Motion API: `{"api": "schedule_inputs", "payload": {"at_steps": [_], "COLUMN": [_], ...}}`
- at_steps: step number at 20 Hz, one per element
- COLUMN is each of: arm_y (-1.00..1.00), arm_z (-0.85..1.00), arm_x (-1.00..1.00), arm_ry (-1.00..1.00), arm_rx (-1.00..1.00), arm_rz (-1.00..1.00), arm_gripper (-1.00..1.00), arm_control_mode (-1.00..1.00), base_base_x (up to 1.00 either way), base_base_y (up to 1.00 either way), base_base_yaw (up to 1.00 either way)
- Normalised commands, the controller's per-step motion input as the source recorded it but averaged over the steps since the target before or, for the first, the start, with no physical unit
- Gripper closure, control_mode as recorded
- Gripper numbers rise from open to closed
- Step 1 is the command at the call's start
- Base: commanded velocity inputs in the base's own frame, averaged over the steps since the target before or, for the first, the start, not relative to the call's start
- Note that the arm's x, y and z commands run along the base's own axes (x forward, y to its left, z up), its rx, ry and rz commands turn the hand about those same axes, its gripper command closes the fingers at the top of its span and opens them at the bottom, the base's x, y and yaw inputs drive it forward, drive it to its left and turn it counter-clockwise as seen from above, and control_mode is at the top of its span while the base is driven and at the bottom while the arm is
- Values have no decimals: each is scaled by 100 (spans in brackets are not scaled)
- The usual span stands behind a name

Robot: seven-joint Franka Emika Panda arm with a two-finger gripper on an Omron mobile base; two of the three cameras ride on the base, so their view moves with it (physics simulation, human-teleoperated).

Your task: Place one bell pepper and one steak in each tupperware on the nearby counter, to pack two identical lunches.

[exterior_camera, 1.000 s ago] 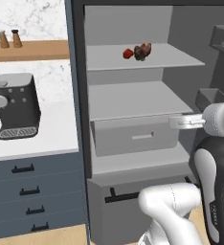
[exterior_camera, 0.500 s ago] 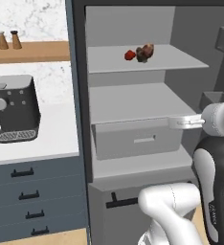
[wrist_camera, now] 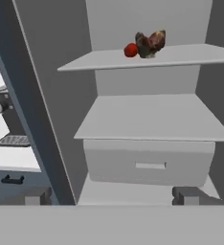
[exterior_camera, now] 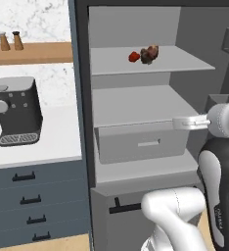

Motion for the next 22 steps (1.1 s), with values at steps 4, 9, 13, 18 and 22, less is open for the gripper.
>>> {"api": "schedule_inputs", "payload": {"at_steps": [4, 9, 13, 18, 22], "arm_y": [0, -3, -9, 10, 0], "arm_z": [92, 72, 31, -1, 11], "arm_x": [0, 28, 76, 54, 59], "arm_ry": [-5, -6, -1, 6, 0], "arm_rx": [-6, 1, 5, -6, -20], "arm_rz": [5, 10, 8, 11, 3], "arm_gripper": [-100, -100, -100, -100, -100], "arm_control_mode": [-100, -100, -100, -100, -100], "base_base_x": [0, 0, 0, 0, 0], "base_base_y": [0, 0, 0, 0, 0], "base_base_yaw": [0, 0, 0, 0, 0]}}
